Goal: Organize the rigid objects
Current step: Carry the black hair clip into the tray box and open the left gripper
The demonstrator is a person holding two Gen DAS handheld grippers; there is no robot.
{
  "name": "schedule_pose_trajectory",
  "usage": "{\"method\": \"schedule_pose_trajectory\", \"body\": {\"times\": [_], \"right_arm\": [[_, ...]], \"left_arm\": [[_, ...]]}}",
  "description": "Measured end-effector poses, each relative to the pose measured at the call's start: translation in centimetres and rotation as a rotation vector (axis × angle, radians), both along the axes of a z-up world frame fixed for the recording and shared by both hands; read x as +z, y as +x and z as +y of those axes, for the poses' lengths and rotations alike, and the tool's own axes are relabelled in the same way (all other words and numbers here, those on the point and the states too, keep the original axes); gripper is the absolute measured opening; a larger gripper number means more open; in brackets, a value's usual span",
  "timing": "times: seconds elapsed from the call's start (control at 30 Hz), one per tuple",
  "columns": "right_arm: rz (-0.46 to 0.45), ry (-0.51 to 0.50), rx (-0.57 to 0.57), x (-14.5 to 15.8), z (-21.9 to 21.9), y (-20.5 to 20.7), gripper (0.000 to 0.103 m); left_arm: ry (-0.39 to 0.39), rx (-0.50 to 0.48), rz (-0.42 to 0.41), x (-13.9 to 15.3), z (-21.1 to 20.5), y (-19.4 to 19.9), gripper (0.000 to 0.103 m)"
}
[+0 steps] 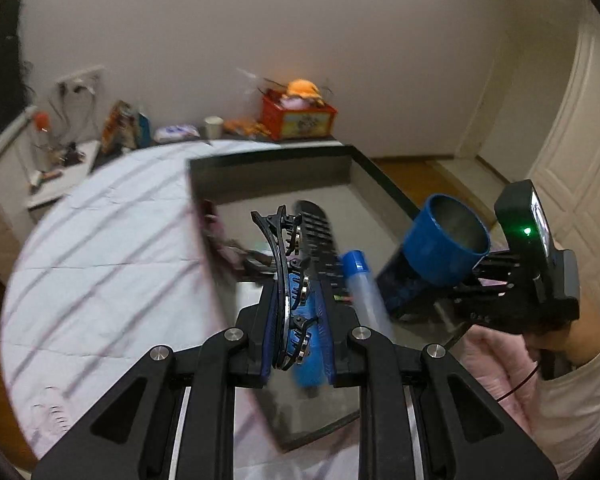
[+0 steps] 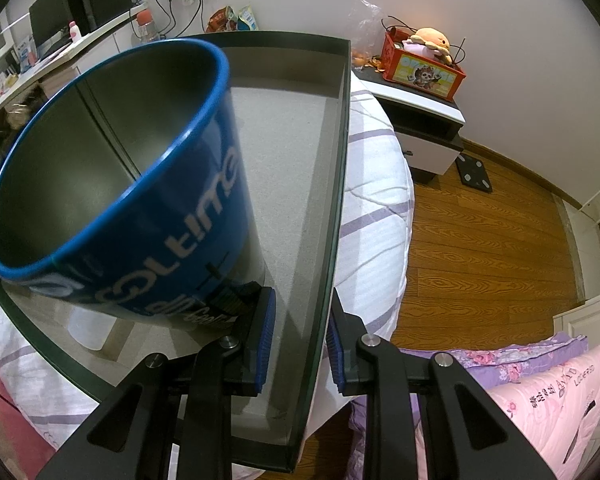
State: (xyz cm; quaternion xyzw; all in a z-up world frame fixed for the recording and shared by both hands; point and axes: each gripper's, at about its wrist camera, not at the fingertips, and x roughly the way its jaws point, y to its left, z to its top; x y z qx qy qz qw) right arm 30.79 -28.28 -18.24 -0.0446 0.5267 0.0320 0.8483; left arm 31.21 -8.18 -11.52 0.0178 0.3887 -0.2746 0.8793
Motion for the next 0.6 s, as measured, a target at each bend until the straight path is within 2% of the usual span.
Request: {"method": "schedule_pose_trajectory", "body": {"times": [0.17,0.37,0.6], "right_arm": [[0.0,0.01,0.0,0.0,-0.1,-0.1,0.025],[0.001,0.012,0.003,0.0,-0.4,0.0,0.025],[0.0,0.007,0.004,-0.1,-0.5,0.1,0.025]], "left_arm": [[0.054,0.008,0.045,-1.7,-2.1,1.4,0.019],[0.128,0.027,0.059,-3.2,-3.4,2.2,0.019],[0.149,0.043,0.077,-4.1,-3.6,2.9,0.019]]}}
